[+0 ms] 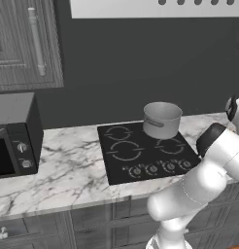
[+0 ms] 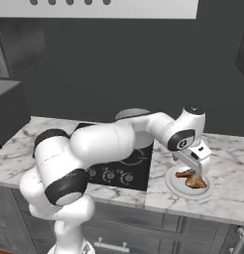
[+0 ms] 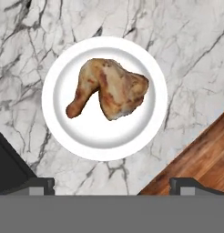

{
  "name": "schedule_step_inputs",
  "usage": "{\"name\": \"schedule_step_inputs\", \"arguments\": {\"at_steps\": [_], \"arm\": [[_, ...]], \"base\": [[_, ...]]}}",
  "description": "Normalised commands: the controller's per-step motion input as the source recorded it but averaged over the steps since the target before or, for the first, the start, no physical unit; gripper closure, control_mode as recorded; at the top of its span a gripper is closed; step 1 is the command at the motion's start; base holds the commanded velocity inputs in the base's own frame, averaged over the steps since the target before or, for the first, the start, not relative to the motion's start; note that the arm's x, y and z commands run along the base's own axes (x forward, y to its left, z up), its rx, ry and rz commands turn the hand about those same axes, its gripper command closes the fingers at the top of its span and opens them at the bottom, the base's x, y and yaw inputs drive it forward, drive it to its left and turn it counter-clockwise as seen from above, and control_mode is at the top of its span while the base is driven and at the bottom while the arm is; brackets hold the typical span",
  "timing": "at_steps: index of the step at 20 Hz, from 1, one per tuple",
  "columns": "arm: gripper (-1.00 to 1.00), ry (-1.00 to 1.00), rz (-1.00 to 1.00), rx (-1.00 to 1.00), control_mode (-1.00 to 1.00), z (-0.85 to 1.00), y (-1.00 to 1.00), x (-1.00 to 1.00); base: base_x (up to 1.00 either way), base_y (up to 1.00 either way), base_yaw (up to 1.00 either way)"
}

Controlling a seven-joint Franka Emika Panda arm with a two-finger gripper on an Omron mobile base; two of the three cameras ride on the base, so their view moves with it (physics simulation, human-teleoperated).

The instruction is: Retrieve the frozen meat and place it in the pot on a burner. Then turn the burner on.

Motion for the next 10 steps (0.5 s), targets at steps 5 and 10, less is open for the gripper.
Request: {"name": "schedule_step_inputs", "arguments": {"at_steps": [5,10], "arm": [[-1.00,0.01,0.00,0.00,-1.00,-0.18,0.00,0.63],[-1.00,-0.01,0.00,0.00,-1.00,-0.21,0.00,0.46]], "base": [[0.00,0.00,0.00],[0.00,0.00,0.00]]}}
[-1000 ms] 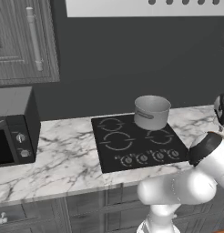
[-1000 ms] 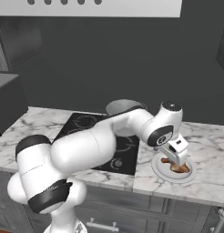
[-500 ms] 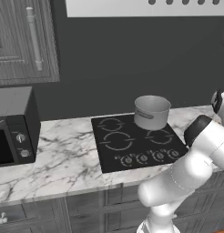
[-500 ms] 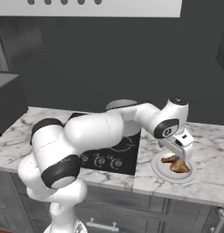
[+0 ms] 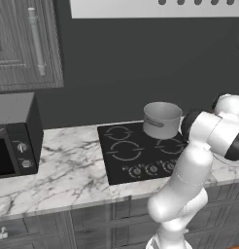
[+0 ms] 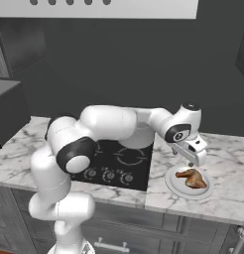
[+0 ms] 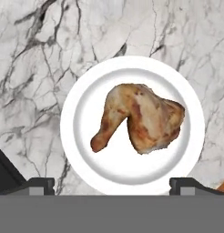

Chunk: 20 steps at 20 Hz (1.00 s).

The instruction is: Retrieve the frozen meat and place it in the pot on a burner. Then turn the burner on.

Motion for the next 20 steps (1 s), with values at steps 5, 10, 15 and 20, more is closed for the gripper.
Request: {"name": "schedule_step_inputs", "arguments": {"at_steps": [5,10,15,20], "arm": [[-1.00,0.02,-0.03,0.00,-1.00,-0.46,-0.09,0.30],[-1.00,0.04,-0.10,0.00,-1.00,-0.38,-0.04,0.40],[-1.00,0.00,-0.11,0.00,-1.00,-0.09,-0.06,0.09],[-1.00,0.00,-0.15,0.00,-1.00,-0.23,-0.02,0.00]], "base": [[0.00,0.00,0.00],[0.00,0.00,0.00],[0.00,0.00,0.00],[0.00,0.00,0.00]]}}
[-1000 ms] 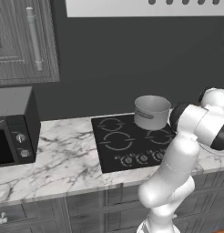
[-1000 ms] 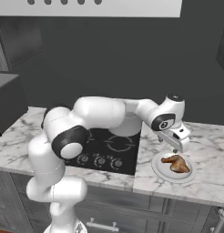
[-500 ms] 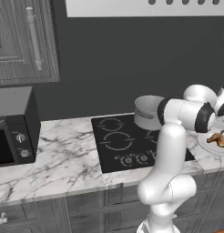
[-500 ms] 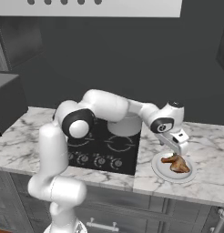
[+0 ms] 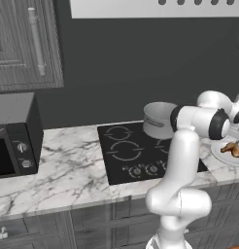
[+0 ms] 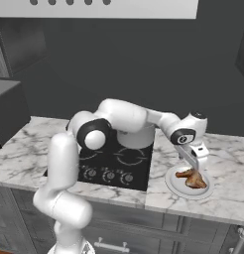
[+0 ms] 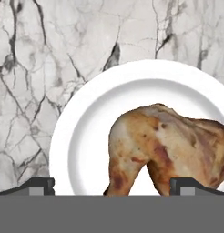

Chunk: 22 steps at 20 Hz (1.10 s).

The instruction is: Retrieve the frozen meat and place it in the pot on a burner. Then turn the burner on.

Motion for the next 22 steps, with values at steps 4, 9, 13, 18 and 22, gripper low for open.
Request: {"name": "schedule_step_inputs", "arguments": {"at_steps": [4,9,13,18,22], "arm": [[-1.00,0.01,-0.16,0.00,-1.00,-0.33,0.00,0.00],[-1.00,0.01,-0.17,0.00,-1.00,-0.34,0.00,-0.08],[-1.00,0.00,-0.14,0.01,-1.00,-0.24,0.00,0.00],[-1.00,0.02,-0.11,0.03,-1.00,-0.15,0.00,0.00],[-1.00,0.07,-0.10,0.00,-1.00,0.00,0.13,0.00]], "base": [[0.00,0.00,0.00],[0.00,0.00,0.00],[0.00,0.00,0.00],[0.00,0.00,0.00],[0.00,0.00,0.00]]}}
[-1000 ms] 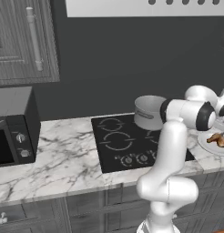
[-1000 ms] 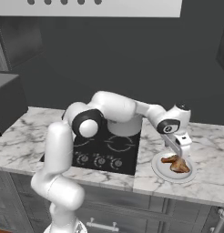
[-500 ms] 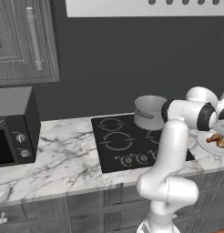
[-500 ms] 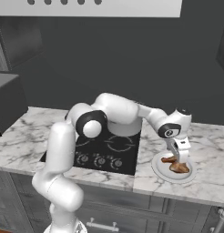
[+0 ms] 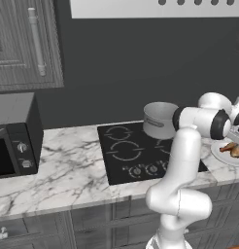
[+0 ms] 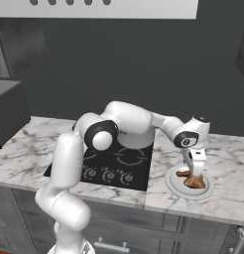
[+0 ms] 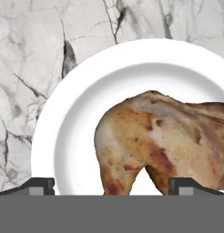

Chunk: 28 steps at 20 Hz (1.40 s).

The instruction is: Retrieve the frozen meat and place it in the pot on a burner. Then turn the burner on.

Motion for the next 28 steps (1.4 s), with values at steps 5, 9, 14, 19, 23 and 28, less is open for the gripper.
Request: {"name": "schedule_step_inputs", "arguments": {"at_steps": [5,9,14,19,23,28], "arm": [[-1.00,0.05,-0.08,0.00,-1.00,0.08,0.23,0.00],[-1.00,0.01,-0.15,0.00,-1.00,0.00,0.08,-0.04],[-1.00,0.00,-0.13,-0.01,-1.00,-0.15,0.00,-0.03],[-1.00,-0.04,-0.05,-0.04,-1.00,-0.34,0.03,-0.03],[-1.00,-0.08,0.00,-0.02,-1.00,-0.19,0.00,0.00],[-1.00,-0.11,0.00,0.00,-1.00,-0.13,0.00,0.00]], "base": [[0.00,0.00,0.00],[0.00,0.00,0.00],[0.00,0.00,0.00],[0.00,0.00,0.00],[0.00,0.00,0.00],[0.00,0.00,0.00]]}}
